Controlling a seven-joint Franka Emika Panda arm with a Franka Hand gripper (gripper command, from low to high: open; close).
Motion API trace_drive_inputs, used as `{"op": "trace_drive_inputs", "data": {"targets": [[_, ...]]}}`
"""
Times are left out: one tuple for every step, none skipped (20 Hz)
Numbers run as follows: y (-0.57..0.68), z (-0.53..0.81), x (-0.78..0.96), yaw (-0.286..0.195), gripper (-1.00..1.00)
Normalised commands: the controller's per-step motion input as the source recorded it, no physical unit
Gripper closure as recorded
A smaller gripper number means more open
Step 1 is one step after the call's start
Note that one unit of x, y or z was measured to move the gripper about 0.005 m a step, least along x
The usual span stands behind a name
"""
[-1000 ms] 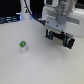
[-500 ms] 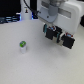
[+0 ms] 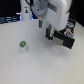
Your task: Open the kcup holder, insert the kcup into the holder, and close the kcup holder
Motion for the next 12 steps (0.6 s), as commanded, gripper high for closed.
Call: {"op": "trace_drive_inputs", "data": {"targets": [[-0.51,-0.04,-0.34,-0.223,-1.00],[-0.52,-0.06,-0.34,-0.224,-1.00],[-0.51,-0.08,-0.36,-0.224,-1.00],[-0.51,-0.12,-0.37,-0.223,-1.00],[-0.51,-0.16,-0.39,-0.220,-1.00],[-0.50,-0.20,-0.40,-0.218,-1.00],[-0.50,-0.22,-0.40,-0.219,-1.00],[-0.49,-0.24,-0.39,-0.220,-1.00],[-0.49,-0.26,-0.39,-0.221,-1.00],[-0.47,-0.22,-0.38,-0.220,-1.00],[-0.49,-0.28,-0.36,-0.220,-1.00],[-0.49,-0.29,-0.36,-0.220,-1.00]]}}
